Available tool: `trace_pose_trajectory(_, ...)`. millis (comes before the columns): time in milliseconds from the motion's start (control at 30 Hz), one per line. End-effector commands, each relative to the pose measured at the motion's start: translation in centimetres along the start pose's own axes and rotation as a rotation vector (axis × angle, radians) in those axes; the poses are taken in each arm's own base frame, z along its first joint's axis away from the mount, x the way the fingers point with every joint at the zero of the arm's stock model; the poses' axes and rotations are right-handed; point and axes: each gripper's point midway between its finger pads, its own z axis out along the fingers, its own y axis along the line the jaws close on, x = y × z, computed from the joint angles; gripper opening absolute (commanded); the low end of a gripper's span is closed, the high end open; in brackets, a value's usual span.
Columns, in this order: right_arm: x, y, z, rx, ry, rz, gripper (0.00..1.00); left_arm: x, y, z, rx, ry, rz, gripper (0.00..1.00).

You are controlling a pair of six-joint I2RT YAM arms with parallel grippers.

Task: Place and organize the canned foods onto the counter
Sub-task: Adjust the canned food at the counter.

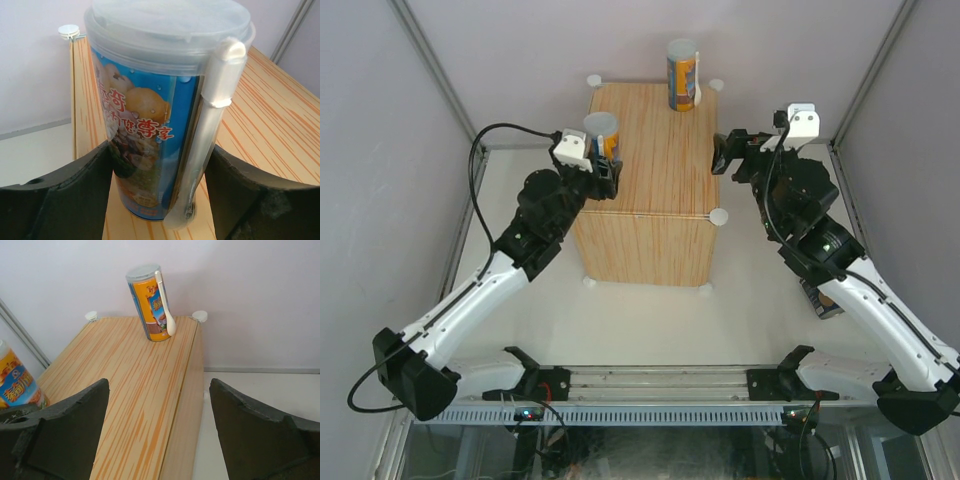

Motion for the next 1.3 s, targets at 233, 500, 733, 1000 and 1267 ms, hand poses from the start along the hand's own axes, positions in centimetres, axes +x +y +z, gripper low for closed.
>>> trace_pose_trajectory(233,-0.7,-1.2,-1.7,0.021,-0.011,0.003,0.8,-6.2,0.1,3.4,0.014,-0.159,0.004,0.69)
trace_pose_trajectory(500,0.2,-1.8,-2.8,0.028,0.017,0.007,0.8,-6.7,1.6,7.4,-0.025,-0.188,-0.014,0.69)
trace_pose_trajectory(733,0.8,-2.2,-3.7,0.033,0.029,0.019,0.8,-7.5,2.5,11.0,-0.053,-0.214,-0.021,0.68)
trace_pose_trajectory(1000,1.2,-2.3,-4.5,0.033,0.044,0.028,0.8,-8.5,4.9,14.7,-0.102,-0.263,-0.025,0.68)
trace_pose_trajectory(1267,2.4,-2.1,-5.0,0.029,0.074,0.031,0.8,-8.4,5.2,17.3,-0.084,-0.297,-0.005,0.68)
